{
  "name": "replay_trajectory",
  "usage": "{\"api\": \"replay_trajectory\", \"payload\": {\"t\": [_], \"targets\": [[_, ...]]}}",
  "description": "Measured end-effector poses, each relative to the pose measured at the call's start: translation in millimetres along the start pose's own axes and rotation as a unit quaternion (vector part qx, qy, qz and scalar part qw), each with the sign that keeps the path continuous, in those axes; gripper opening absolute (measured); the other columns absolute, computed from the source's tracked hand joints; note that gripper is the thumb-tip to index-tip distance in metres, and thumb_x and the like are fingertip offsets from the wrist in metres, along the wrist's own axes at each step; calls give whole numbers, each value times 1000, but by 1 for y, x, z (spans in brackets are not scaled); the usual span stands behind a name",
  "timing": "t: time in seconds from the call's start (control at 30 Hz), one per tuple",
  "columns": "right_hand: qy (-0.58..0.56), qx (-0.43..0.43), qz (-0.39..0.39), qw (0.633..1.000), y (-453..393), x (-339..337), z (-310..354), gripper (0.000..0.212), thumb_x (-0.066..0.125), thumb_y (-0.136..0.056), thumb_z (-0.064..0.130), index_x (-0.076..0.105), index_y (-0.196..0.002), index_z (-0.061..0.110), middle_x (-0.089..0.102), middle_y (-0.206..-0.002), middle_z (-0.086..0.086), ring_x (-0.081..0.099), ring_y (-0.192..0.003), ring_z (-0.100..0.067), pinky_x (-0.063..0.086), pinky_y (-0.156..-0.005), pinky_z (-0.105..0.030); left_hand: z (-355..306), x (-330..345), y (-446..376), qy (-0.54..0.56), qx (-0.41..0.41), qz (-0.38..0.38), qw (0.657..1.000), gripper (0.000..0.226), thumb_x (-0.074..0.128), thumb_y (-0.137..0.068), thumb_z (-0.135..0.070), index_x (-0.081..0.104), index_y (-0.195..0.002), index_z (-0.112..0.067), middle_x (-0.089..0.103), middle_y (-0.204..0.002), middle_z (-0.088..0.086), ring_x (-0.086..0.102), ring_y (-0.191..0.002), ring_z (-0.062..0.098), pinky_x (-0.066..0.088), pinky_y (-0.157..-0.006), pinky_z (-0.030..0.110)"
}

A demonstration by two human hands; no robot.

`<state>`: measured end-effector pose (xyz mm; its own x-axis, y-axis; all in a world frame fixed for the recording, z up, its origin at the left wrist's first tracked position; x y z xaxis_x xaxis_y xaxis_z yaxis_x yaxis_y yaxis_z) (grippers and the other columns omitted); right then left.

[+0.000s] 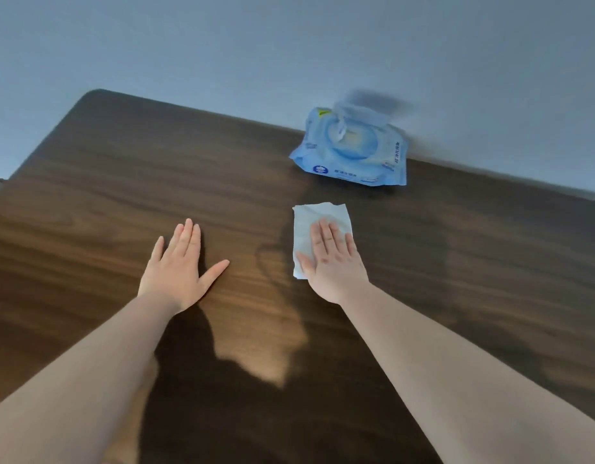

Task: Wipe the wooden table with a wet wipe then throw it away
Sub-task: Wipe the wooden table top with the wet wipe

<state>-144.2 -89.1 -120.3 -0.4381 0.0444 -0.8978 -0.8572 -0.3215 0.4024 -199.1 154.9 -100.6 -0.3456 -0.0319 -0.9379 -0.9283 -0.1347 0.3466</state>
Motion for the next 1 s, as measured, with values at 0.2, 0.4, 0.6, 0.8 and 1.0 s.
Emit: {"api": "replay_trajectory", "payload": {"t": [0.2, 0.4, 0.6, 0.8, 1.0], "targets": [[35, -123, 21, 992, -37, 16, 141, 66, 7, -98, 52, -13, -149, 16, -18, -159, 0, -20, -145, -16, -17, -115, -36, 150, 21, 29, 65, -158, 20, 985, 115, 14, -69, -84, -6, -150, -6, -10, -160, 9, -9, -147, 21, 4, -120, 41], [53, -197, 24, 979, -70, 26, 248, 66, 7, -98, 52, -14, -149, 17, -18, -159, 0, -20, -145, -17, -12, -118, -40, 167, 32, 27, 76, -125, 3, 989, 122, 13, -63, -90, -11, -149, -7, -16, -159, 10, -13, -146, 21, 0, -118, 41], [51, -244, 0, 968, -92, 29, 335, 67, 13, -98, 51, -7, -151, 16, -10, -161, -1, -14, -147, -18, -10, -118, -41, 205, 36, 41, 82, -136, 19, 987, 136, 15, -52, -98, -13, -148, -5, -19, -157, 11, -16, -145, 23, -1, -118, 41], [69, -279, -5, 958, -109, 34, 400, 67, 13, -99, 51, -5, -151, 15, -9, -161, -3, -10, -147, -20, -8, -119, -41, 208, 39, 41, 97, -142, -7, 985, 136, 5, -49, -99, -16, -148, -8, -18, -158, 9, -16, -145, 21, -2, -119, 40], [70, -289, -14, 955, -107, 35, 397, 68, 15, -98, 52, -4, -152, 16, -8, -161, -2, -9, -147, -19, -7, -118, -40, 206, 39, 42, 85, -138, -11, 987, 132, 12, -53, -97, -13, -149, -9, -17, -158, 9, -15, -146, 22, -1, -119, 41]]}}
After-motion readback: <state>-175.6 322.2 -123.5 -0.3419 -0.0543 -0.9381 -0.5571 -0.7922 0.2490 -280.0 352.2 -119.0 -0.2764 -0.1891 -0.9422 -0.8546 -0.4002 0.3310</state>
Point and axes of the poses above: each hand's wrist, its own y-axis away from the middle knuckle, its own x-axis out of the palm, z = x × y, the point moved 8 cm from there along -y, towards the middle knuckle
